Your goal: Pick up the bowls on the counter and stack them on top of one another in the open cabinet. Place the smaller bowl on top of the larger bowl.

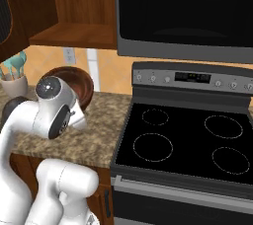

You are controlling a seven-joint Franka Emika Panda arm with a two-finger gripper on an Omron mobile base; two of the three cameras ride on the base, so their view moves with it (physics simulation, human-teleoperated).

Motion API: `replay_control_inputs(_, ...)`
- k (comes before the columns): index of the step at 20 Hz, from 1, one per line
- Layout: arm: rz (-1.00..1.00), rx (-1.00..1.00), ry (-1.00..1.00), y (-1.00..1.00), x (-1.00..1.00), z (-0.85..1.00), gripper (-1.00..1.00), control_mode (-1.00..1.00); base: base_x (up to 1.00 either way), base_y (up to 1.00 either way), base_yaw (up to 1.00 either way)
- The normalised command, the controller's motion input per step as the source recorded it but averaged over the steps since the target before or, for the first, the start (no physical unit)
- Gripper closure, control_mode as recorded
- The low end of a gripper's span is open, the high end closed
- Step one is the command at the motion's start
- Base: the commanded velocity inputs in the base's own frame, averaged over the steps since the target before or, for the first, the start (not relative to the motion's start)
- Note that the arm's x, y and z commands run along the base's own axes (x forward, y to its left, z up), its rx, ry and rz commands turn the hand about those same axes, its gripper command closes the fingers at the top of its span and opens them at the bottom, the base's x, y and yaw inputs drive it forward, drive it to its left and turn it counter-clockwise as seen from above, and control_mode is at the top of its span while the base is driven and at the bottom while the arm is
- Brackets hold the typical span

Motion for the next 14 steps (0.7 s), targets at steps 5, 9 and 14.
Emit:
replay_control_inputs(5, -0.21, 0.15, -0.11, 0.0, -0.3, 0.99, 1.0, -1.0, 0.0, 0.0, 0.0)
replay_control_inputs(9, -0.11, 0.1, -0.09, 0.0, -0.1, 0.94, 1.0, -1.0, 0.0, 0.0, 0.0)
replay_control_inputs(14, -0.02, 0.02, 0.01, 0.0, 0.03, 0.99, 1.0, -1.0, 0.0, 0.0, 0.0)
